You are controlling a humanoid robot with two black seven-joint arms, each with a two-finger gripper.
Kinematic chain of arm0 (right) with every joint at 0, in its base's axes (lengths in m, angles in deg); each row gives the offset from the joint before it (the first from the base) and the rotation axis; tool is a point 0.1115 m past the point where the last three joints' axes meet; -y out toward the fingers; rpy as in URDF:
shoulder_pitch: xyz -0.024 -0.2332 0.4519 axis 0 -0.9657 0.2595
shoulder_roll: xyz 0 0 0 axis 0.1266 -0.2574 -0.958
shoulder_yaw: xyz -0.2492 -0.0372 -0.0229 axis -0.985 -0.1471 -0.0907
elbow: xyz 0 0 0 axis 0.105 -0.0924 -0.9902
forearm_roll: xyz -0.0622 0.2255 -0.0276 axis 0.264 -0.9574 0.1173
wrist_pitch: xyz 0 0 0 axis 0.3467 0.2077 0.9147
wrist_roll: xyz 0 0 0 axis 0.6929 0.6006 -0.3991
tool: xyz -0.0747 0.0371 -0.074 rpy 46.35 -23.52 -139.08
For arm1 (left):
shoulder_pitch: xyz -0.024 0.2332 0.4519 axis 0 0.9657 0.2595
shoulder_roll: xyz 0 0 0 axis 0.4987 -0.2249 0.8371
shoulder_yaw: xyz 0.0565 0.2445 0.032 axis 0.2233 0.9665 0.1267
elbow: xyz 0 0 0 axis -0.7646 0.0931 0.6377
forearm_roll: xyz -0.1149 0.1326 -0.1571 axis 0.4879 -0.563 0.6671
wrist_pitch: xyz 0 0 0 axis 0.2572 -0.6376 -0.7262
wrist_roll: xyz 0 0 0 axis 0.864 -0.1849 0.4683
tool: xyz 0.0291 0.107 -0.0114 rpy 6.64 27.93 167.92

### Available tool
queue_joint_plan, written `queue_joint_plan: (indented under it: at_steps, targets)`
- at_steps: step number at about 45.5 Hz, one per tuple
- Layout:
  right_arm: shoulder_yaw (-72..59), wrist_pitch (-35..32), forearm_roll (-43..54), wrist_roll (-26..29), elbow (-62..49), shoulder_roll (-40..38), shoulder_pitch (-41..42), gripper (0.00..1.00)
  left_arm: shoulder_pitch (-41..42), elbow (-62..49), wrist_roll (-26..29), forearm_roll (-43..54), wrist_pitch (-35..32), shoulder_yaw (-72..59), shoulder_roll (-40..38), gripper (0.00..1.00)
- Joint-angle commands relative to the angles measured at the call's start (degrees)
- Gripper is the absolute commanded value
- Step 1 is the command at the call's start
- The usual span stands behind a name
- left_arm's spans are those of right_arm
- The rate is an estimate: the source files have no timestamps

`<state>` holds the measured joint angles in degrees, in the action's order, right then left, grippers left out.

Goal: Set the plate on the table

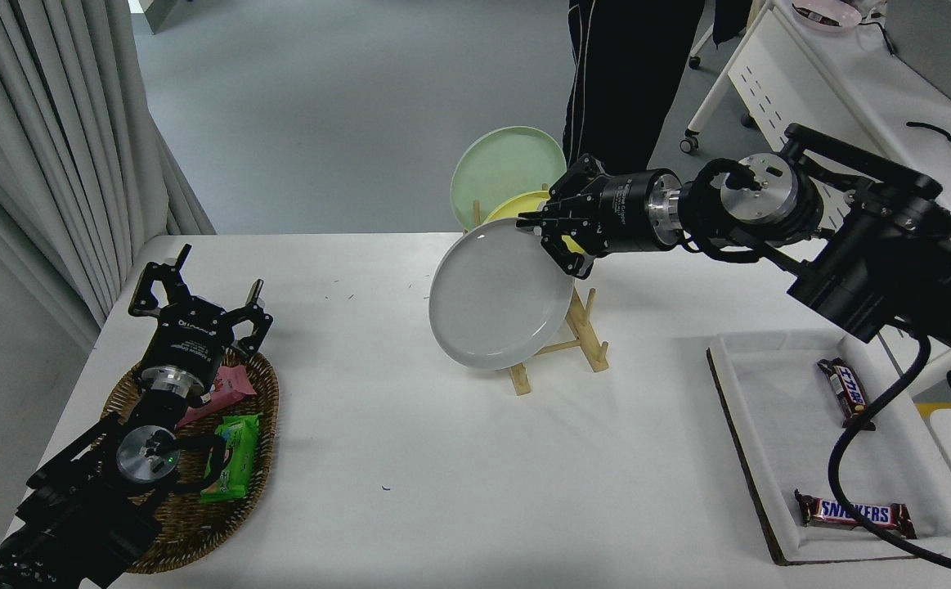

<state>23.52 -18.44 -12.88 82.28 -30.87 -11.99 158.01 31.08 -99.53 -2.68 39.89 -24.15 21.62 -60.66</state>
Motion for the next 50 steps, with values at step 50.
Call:
queue_joint_plan:
  at_steps: [50]
  targets:
    - [1.4, 23.6, -6.5, 1.5, 1.6, 6.8, -18.5, 0.0, 0.0, 0.0, 0.1, 0.0, 0.0, 0.0, 0.0, 1.0]
